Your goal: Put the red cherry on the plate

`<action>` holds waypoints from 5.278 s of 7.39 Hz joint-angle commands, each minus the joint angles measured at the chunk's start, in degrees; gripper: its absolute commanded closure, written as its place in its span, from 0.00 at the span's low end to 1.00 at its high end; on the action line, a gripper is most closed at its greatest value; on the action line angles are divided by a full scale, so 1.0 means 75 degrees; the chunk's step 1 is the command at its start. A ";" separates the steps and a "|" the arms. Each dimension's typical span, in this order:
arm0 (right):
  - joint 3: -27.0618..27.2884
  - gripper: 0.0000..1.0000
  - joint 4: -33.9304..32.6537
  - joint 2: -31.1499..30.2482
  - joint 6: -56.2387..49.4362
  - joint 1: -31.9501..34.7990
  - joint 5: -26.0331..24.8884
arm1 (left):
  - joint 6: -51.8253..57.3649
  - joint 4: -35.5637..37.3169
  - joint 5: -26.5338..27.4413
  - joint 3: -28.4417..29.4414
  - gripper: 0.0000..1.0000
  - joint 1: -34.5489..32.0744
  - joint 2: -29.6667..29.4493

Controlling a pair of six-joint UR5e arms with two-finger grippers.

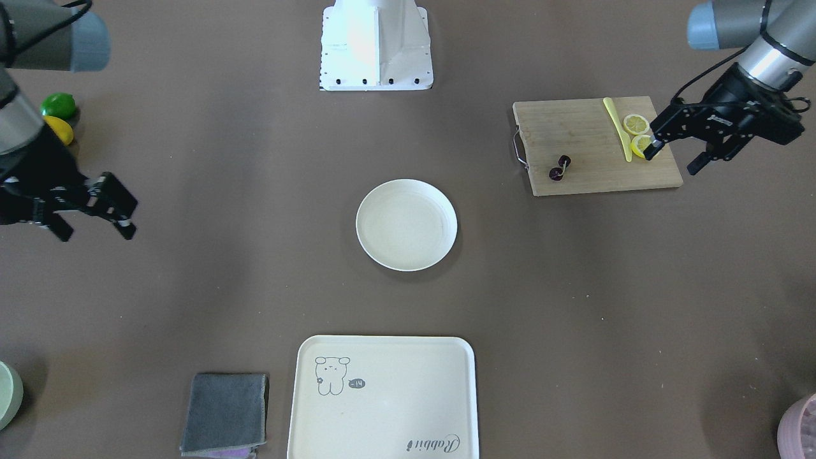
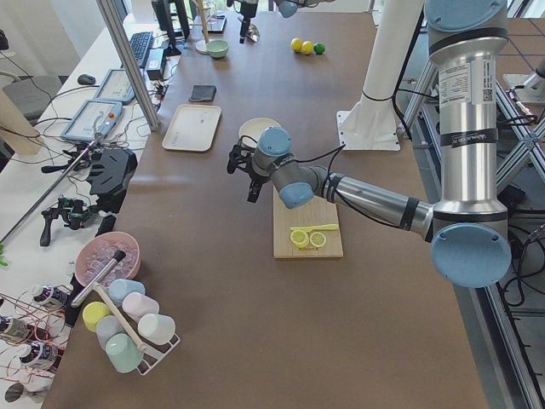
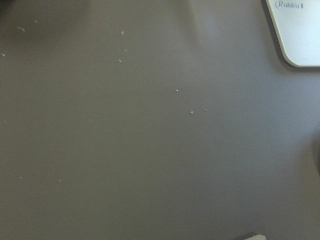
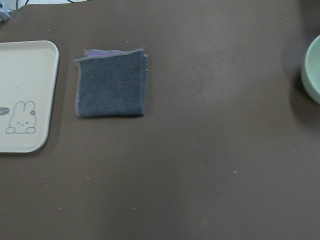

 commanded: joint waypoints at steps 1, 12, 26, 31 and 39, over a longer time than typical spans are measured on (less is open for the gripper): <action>-0.0107 0.00 -0.0118 -0.0901 -0.2266 0.1311 0.0667 | -0.1200 -0.0284 0.1759 -0.0159 0.14 0.1868 -0.0013; -0.0283 0.00 -0.0857 -0.1431 -0.4666 0.2312 0.0691 | -0.1451 -0.0239 0.2904 0.0005 1.00 0.3234 0.0057; -0.0342 0.00 -0.0833 -0.3060 -0.5146 0.2652 0.0958 | -0.3466 0.1132 0.3793 0.1903 0.02 0.3398 -0.4806; -0.0388 0.00 -0.0845 -0.3329 -0.5158 0.2733 0.1207 | -0.2129 0.5104 0.2079 -0.0260 0.02 0.1567 -0.4654; -0.0939 0.00 -0.0845 -0.3260 -0.6541 0.3097 0.1160 | 0.9507 0.8821 -0.0811 0.1035 0.02 -0.5120 -0.1742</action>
